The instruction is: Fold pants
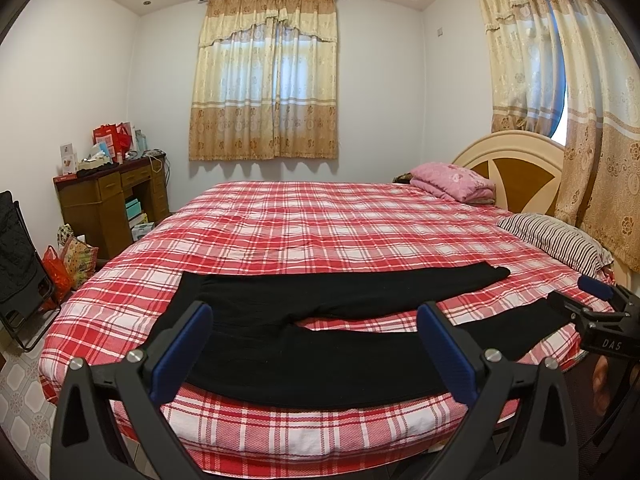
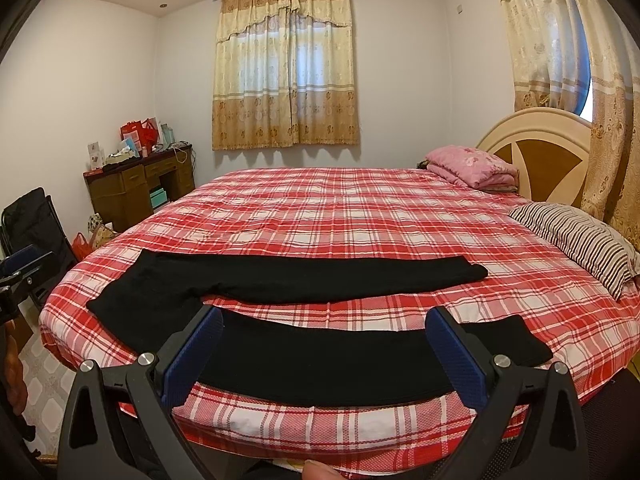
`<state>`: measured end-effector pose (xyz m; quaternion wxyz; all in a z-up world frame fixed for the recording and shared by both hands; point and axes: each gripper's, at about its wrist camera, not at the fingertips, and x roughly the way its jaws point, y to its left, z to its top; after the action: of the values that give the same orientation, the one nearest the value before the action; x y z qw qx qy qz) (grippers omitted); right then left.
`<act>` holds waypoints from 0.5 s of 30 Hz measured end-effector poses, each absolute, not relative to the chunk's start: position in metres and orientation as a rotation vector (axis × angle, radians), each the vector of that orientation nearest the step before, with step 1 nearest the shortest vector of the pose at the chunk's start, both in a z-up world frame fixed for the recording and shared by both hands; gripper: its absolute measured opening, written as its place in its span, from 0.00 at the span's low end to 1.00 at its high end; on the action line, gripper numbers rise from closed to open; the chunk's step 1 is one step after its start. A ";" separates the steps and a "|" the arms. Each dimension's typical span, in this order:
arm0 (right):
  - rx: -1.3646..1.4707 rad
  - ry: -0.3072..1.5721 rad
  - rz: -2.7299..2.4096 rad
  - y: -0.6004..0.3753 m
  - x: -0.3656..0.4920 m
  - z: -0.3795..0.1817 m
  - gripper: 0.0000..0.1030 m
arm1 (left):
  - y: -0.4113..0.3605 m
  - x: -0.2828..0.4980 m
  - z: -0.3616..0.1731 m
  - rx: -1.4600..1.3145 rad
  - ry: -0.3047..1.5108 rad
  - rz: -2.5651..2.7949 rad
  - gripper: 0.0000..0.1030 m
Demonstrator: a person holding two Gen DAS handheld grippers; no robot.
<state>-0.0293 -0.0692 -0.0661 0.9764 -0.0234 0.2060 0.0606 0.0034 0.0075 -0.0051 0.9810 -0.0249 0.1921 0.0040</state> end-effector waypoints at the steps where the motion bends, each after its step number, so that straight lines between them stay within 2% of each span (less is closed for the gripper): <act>1: -0.048 0.416 0.122 -0.069 -0.029 -0.067 0.99 | 0.007 0.003 -0.005 -0.050 0.386 0.008 1.00; 15: -0.064 0.449 0.116 -0.066 -0.019 -0.079 0.99 | 0.014 0.017 -0.024 -0.065 0.433 0.007 1.00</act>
<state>-0.0191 -0.0657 -0.0788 0.9728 -0.0318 0.2223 0.0573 0.0170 0.0136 -0.0236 0.9761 -0.0321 0.2150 0.0033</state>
